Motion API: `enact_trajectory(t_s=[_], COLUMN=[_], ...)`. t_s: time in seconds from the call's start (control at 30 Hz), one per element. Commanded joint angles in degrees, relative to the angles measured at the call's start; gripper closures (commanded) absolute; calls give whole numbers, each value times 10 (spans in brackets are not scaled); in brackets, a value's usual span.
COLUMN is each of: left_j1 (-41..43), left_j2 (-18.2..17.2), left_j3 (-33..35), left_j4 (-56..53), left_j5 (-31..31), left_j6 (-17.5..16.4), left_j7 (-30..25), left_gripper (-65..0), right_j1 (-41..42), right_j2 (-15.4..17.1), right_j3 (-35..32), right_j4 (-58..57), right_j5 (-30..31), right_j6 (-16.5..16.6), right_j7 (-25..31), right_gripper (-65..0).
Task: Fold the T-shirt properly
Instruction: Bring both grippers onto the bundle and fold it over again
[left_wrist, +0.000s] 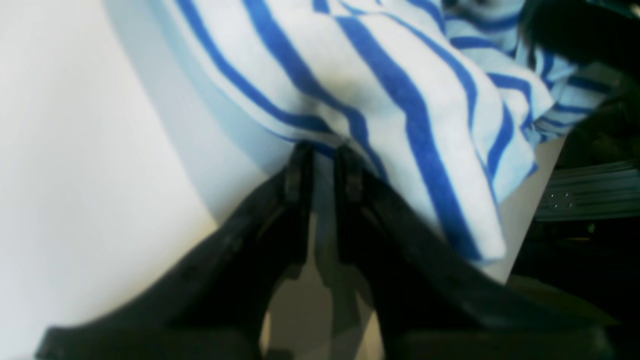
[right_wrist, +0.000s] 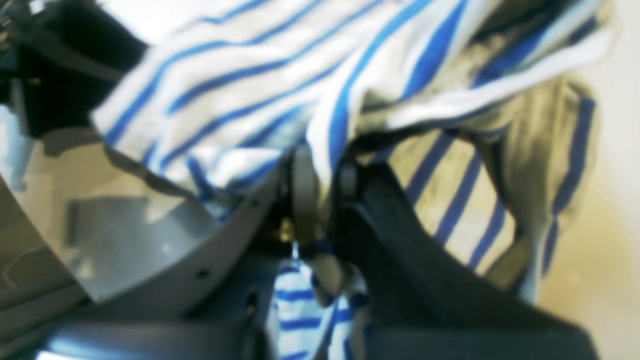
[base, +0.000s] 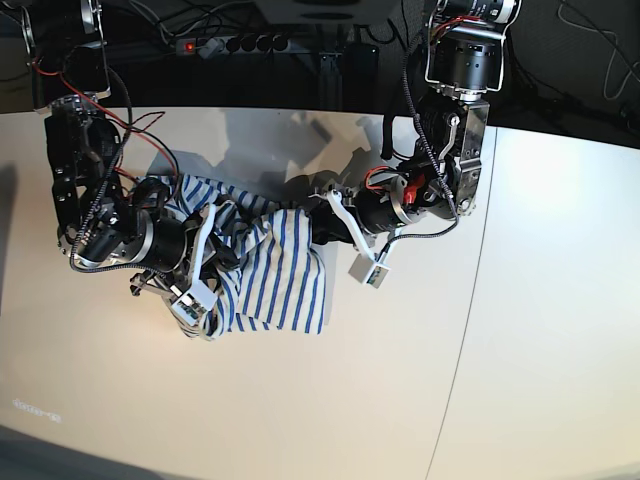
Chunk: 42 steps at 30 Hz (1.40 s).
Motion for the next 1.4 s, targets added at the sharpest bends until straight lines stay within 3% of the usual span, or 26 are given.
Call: enact_trajectory(t_s=[0.0, 0.27, 0.47, 0.87, 1.1, 1.13, 1.2, 1.27, 1.37], left_j1=[2, 2, 2, -2, -2, -2, -2, -2, -1], left_j2=[3, 3, 7, 11, 11, 11, 11, 11, 11], left_j3=[10, 45, 51, 51, 51, 50, 49, 49, 49], left_j4=[-8, -9, -9, -8, -7, -7, -7, -5, 4], left_j5=[11, 12, 4, -35, -35, -35, -35, -35, -42], left_j6=[4, 4, 4, 4, 4, 4, 4, 4, 4], left_j7=[22, 21, 22, 32, 32, 33, 37, 47, 72], left_gripper=[-99, -99, -99, -99, -99, -99, -99, -99, -99], right_j1=[11, 13, 41, 44, 44, 44, 44, 44, 44], right_j2=[-2, -71, -103, -133, -133, -133, -133, -133, -133], right_j3=[-8, -78, -127, -175, -175, -175, -175, -175, -175], right_j4=[15, 27, 25, 20, 20, 21, 21, 21, 21], right_j5=[-5, -152, -235, -261, -199, -186, -164, -151, -150], right_j6=[-58, -118, -145, -152, -151, -148, -143, -143, -143], right_j7=[17, 39, 40, 42, 19, 15, 10, 9, 9], right_gripper=[0, 0, 0, 0, 0, -31, -209, -330, -349])
